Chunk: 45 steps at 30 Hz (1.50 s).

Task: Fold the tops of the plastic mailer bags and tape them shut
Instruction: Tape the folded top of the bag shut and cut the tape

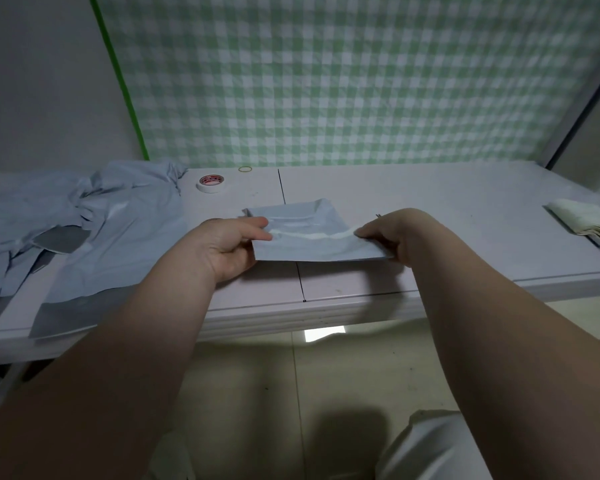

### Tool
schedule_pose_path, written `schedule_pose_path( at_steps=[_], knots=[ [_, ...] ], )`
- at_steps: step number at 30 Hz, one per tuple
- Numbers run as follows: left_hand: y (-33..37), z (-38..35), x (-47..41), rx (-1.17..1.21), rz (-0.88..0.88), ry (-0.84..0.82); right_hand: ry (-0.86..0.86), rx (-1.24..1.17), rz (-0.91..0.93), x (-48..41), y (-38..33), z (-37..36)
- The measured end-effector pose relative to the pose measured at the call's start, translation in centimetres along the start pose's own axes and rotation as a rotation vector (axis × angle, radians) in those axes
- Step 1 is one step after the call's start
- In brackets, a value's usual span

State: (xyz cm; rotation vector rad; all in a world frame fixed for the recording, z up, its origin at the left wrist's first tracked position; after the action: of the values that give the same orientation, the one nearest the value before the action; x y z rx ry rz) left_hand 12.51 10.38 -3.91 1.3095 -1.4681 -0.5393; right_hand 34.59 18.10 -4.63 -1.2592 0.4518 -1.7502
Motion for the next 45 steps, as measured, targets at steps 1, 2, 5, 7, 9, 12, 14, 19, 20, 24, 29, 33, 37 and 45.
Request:
schedule_pose_path(
  at_steps=[1,2,5,7,9,12,14,19,20,24,29,33,37,45],
  knots=[
    [0.0,0.0,0.1,-0.016,-0.011,0.001,0.020,-0.029,0.009,0.0,0.1,0.0],
    [-0.1,-0.1,0.2,-0.028,-0.020,0.000,0.047,-0.053,0.016,0.1,0.1,0.0],
    [-0.2,-0.4,0.7,-0.067,-0.027,-0.013,0.156,-0.039,0.079,0.1,0.4,0.2],
    [-0.4,-0.7,1.0,-0.080,-0.026,-0.021,0.186,-0.047,0.143,0.4,0.6,0.2],
    [-0.4,-0.8,1.2,-0.081,-0.027,-0.028,0.196,-0.072,0.188,0.5,0.8,0.0],
    [-0.5,-0.8,1.4,-0.088,-0.033,-0.019,0.196,-0.093,0.227,0.7,0.9,-0.4],
    [-0.5,-0.8,1.4,-0.090,-0.033,-0.030,0.199,-0.107,0.201,0.4,1.1,-0.7],
    [-0.7,-0.7,1.2,-0.089,-0.032,-0.027,0.333,-0.084,0.162,0.2,1.3,-1.0],
    [-0.8,-0.7,1.2,-0.090,-0.028,-0.030,0.342,-0.086,0.157,0.1,1.3,-1.0],
    [-0.8,-0.6,1.1,-0.079,-0.038,-0.008,0.305,-0.110,0.131,0.0,1.4,-0.7],
    [-0.7,-0.5,1.1,-0.077,-0.047,-0.003,0.291,-0.166,0.097,0.5,1.5,-0.8],
    [-0.9,-0.5,1.2,-0.078,-0.053,-0.013,0.246,-0.184,0.061,0.5,1.4,-0.9],
    [-1.0,-0.6,1.2,-0.076,-0.048,-0.031,0.191,-0.147,0.011,-0.5,1.4,-0.5],
    [-1.1,-0.3,1.1,-0.054,-0.029,-0.080,0.100,-0.110,0.003,0.0,0.7,-0.3]
  ],
)
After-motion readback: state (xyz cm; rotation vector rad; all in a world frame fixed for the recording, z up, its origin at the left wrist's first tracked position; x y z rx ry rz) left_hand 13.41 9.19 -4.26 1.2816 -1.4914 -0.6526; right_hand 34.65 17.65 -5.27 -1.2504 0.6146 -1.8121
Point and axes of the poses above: each hand's wrist, its own x-axis away from the middle knuckle, its own z-axis out of the back of the hand, y = z × x, the point moved 2 cm from there along -x, towards the middle knuckle, and after that the axes turned 3 degrees about -z, right-handed, at the moved point
